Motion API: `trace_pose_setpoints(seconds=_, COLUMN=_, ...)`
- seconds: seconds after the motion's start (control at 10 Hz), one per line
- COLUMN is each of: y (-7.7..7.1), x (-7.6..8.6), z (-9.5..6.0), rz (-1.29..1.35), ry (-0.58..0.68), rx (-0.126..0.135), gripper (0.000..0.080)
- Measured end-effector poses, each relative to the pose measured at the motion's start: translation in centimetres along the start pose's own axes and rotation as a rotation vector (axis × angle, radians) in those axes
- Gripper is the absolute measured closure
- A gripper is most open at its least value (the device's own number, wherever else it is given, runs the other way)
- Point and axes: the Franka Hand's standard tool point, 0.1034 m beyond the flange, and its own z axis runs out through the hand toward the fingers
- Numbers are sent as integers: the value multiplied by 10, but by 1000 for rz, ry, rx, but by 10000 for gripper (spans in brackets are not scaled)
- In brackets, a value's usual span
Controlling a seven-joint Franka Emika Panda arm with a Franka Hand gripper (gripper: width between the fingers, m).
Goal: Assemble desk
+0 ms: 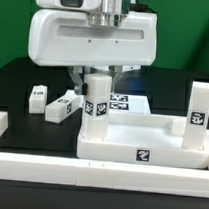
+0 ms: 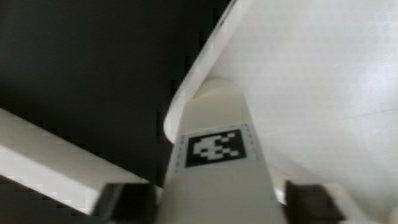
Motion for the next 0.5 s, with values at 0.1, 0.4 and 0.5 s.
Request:
trace_pose_setpoints(seconds=0.1, y=0, x=0, z=0, rz=0, ry=0, rx=0, gripper=509)
trace_pose_setpoints(seconds=0.4, y=0, x=0, z=0, rz=31, ry=0, rx=0, gripper=509)
trace_pose_setpoints(seconds=0.5, y=0, x=-1, z=0, rz=108, ry=1, rx=4, gripper=509)
